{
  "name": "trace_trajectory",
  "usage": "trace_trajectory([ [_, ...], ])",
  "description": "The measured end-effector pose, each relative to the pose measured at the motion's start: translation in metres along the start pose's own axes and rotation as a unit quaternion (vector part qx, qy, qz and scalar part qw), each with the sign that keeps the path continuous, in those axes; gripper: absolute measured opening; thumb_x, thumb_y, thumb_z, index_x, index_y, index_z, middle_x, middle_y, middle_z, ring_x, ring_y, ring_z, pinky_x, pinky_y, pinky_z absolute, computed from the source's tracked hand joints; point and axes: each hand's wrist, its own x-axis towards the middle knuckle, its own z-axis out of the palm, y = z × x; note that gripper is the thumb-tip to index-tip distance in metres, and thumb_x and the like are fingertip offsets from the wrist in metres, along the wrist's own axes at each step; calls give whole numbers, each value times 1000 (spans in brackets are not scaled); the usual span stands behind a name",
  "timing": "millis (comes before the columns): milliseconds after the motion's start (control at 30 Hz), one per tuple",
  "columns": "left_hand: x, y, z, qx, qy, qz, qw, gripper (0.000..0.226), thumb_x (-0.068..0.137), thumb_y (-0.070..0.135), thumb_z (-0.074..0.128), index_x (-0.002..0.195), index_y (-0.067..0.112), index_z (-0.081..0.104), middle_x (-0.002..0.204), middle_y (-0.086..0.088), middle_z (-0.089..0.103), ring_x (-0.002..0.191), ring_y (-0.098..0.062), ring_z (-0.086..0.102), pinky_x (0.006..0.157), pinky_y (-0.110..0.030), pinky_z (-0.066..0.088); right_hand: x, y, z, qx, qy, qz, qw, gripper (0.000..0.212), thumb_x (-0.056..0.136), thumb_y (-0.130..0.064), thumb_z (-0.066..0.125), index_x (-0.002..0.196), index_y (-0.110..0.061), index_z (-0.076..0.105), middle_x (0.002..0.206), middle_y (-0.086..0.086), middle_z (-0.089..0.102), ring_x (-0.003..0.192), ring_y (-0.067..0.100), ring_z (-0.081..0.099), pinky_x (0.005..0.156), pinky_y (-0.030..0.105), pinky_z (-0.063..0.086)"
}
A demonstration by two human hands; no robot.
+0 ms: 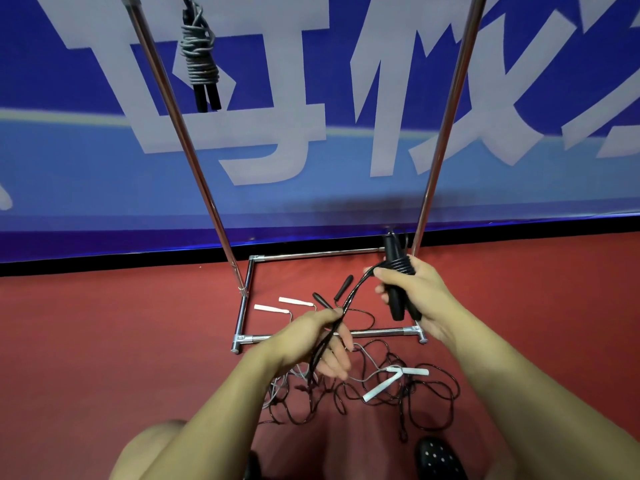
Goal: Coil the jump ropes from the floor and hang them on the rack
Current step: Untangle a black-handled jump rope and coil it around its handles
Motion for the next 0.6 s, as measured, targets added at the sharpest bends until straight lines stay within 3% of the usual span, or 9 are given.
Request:
trace_trajectory([
  [133,1,2,-1,22,71,103,992,42,109,34,42,89,6,66,71,-16,71,43,-21,59,45,-24,46,7,-4,-14,28,9,-3,1000,24,90,0,72,113,-3,69,112,11,77,74,21,64,68,32,52],
  [267,4,5,-3,-21,186,203,961,27,104,20,56,93,2,74,74,-12,73,58,-17,65,59,-24,53,9,-5,-18,32,18,12,999,27,87,0,75,114,-3,70,89,12,69,70,20,64,63,28,53],
  [400,4,5,-6,-24,235,220,946,16,97,16,68,97,3,78,87,-10,78,58,-13,58,54,-21,44,10,-3,-18,7,13,23,1000,29,90,-1,72,118,-3,65,96,18,76,69,19,65,63,28,54],
  [600,3,7,-10,-24,319,230,919,10,93,16,73,92,9,79,82,-4,79,65,-9,58,65,-13,47,10,0,-17,-21,-10,25,999,33,91,-13,75,122,-6,67,77,5,68,72,22,68,68,31,55],
])
